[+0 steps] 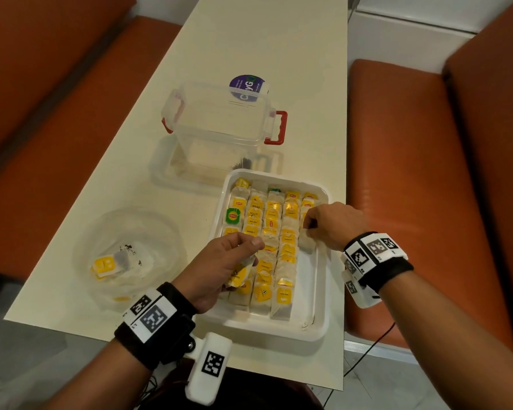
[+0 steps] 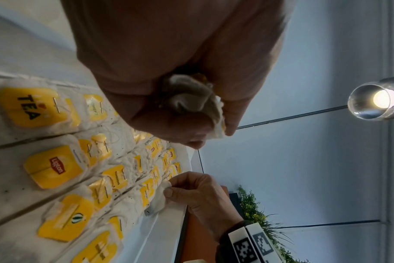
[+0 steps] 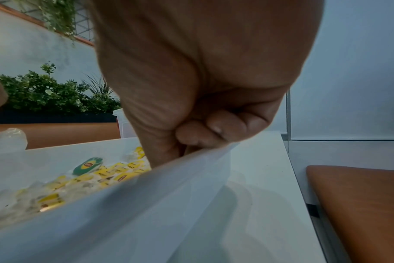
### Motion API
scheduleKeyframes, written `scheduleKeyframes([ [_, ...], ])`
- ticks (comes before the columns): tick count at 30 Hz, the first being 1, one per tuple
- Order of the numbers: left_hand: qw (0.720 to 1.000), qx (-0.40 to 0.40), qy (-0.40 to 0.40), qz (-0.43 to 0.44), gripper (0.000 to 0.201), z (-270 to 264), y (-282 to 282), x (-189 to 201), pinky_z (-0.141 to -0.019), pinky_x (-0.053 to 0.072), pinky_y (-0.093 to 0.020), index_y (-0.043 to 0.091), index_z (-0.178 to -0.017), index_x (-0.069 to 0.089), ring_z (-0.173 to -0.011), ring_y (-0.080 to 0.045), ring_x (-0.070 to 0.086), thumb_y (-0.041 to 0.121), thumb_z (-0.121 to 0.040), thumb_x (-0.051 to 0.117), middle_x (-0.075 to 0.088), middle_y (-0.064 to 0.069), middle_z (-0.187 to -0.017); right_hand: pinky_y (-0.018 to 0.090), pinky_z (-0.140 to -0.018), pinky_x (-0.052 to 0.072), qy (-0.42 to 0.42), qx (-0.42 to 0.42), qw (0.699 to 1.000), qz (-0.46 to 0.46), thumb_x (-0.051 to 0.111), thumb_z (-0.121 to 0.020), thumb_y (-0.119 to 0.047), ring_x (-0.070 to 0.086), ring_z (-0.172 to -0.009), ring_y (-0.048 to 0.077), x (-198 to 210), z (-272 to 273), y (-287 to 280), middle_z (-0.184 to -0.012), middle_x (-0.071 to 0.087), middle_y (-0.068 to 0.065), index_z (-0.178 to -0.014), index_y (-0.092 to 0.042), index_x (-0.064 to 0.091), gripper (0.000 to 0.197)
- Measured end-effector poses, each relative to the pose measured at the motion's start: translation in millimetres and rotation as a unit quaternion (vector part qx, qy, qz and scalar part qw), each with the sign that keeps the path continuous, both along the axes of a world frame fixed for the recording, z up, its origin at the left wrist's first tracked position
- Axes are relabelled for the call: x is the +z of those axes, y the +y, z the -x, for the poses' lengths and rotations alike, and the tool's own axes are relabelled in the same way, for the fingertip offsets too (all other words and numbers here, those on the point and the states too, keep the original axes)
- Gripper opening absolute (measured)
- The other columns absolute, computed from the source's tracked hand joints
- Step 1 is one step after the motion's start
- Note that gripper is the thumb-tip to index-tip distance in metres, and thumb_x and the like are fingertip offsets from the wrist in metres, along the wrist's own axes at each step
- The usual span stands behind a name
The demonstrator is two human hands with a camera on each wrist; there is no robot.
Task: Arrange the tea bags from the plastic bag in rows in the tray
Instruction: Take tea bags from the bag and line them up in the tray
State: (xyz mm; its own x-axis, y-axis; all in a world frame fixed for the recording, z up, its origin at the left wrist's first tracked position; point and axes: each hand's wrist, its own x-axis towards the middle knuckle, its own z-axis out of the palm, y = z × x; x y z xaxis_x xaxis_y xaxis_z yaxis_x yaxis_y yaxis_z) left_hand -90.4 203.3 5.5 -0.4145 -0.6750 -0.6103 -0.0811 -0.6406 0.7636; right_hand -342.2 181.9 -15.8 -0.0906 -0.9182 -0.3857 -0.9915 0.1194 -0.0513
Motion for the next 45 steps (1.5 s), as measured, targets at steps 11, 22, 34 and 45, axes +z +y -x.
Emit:
scheduleKeyframes([
  [11, 1.000, 0.011, 0.004, -0.026, 0.025, -5, -2, 5, -0.051, 0.043, -0.020, 0.026, -0.099, 0.071, -0.075, -0.005, 0.059, 0.046, -0.093, 0.058, 0.065, 0.008, -0.080, 0.027, -0.068, 0.040, 0.013, -0.005, 1.000, 0.007, 0.064, -0.092, -0.034, 0.066, -0.090, 0.019, -5, -1, -3, -0.098, 0.070, -0.008, -0.096, -0.035, 0.068, 0.005],
  [22, 0.996, 0.054, 0.034, -0.063, 0.027, -9, -5, 6, -0.052, 0.039, -0.021, 0.021, -0.100, 0.073, -0.058, -0.007, 0.058, 0.044, -0.094, 0.059, 0.066, 0.006, -0.077, 0.028, -0.066, 0.038, 0.029, -0.001, 0.999, 0.028, 0.060, -0.091, -0.031, 0.065, -0.086, 0.022, -14, -2, -4, -0.094, 0.068, -0.007, -0.099, -0.035, 0.061, 0.009],
  [34, 0.972, 0.094, 0.130, -0.170, 0.037, -9, -13, 8, -0.044, 0.049, -0.021, 0.008, -0.115, 0.072, -0.061, -0.012, 0.063, 0.033, -0.090, 0.060, 0.068, -0.006, -0.085, 0.027, -0.060, 0.033, 0.027, -0.003, 0.998, 0.055, 0.056, -0.093, -0.030, 0.058, -0.075, 0.021, -14, -2, -1, -0.087, 0.065, -0.005, -0.100, -0.033, 0.054, 0.009],
  [45, 0.954, 0.134, 0.199, -0.179, 0.028, -1, -20, 5, -0.057, 0.059, -0.027, 0.008, -0.114, 0.067, -0.069, -0.018, 0.067, 0.004, -0.090, 0.053, 0.068, -0.011, -0.086, 0.028, -0.060, 0.045, -0.066, -0.055, 0.987, 0.136, 0.061, -0.092, -0.051, 0.063, -0.079, 0.013, 4, -9, 12, -0.088, 0.067, -0.013, -0.091, -0.030, 0.061, 0.021],
])
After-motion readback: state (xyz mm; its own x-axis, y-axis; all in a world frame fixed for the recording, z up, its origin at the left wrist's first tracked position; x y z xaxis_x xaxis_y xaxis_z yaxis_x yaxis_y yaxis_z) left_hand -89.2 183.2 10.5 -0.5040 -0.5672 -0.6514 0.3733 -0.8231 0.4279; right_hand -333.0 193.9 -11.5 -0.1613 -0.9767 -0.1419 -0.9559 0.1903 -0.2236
